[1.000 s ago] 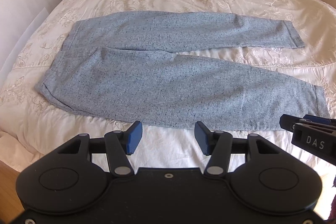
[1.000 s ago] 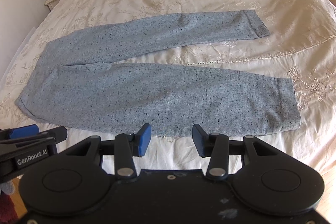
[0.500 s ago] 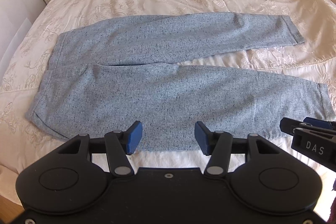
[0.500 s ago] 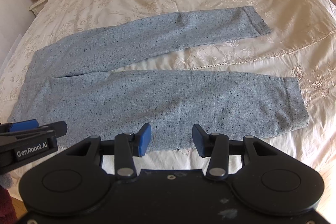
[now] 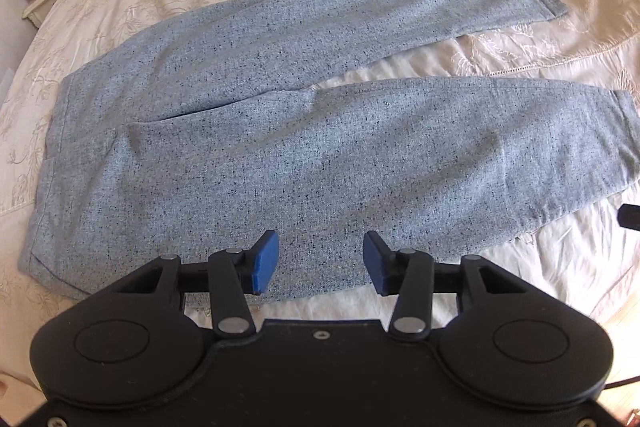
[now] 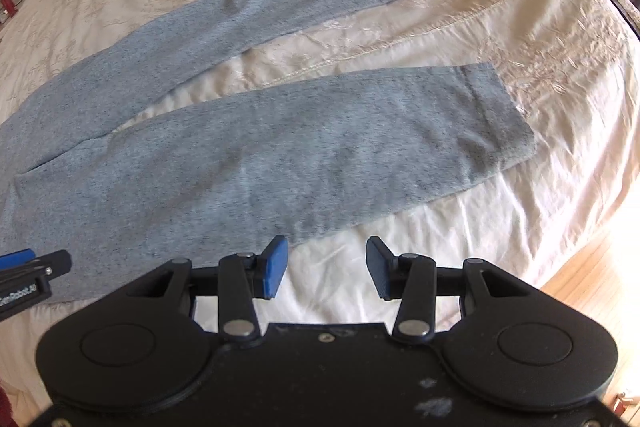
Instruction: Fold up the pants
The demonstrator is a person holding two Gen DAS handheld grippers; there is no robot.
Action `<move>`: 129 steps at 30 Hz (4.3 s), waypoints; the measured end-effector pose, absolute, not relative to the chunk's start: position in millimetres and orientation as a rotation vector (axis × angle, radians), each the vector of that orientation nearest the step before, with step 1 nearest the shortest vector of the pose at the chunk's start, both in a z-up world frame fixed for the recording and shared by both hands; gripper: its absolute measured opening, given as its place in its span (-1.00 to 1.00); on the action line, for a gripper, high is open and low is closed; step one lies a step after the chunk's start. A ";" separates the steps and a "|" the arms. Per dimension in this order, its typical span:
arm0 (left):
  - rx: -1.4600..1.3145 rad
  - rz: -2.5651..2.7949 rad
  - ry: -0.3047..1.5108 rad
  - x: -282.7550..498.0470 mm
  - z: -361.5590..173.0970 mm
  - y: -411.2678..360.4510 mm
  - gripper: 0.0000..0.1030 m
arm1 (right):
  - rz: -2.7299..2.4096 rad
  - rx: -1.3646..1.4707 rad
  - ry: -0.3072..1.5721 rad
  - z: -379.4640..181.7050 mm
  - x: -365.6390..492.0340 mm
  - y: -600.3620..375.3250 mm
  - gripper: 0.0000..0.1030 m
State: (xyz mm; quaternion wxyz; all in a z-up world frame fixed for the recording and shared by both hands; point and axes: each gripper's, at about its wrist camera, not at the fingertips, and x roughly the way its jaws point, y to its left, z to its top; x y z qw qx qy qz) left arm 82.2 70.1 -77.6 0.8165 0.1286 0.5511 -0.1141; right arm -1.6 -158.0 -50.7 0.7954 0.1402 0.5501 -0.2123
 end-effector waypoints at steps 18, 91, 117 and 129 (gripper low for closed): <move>0.255 -0.086 1.241 103.8 -90.1 4.1 0.04 | -0.512 0.288 1.218 -137.5 29.5 -379.5 -0.10; 0.006 0.140 0.938 354.5 43.8 156.9 -0.05 | -0.357 0.469 1.103 -12.9 352.1 -334.8 -0.44; 0.033 0.157 1.151 397.8 -51.6 147.6 -0.04 | -0.554 0.474 1.212 -139.2 413.6 -362.3 -0.96; -0.086 0.048 1.229 436.6 -76.3 111.7 -0.04 | -0.587 0.642 1.233 -159.0 270.7 -360.6 -0.96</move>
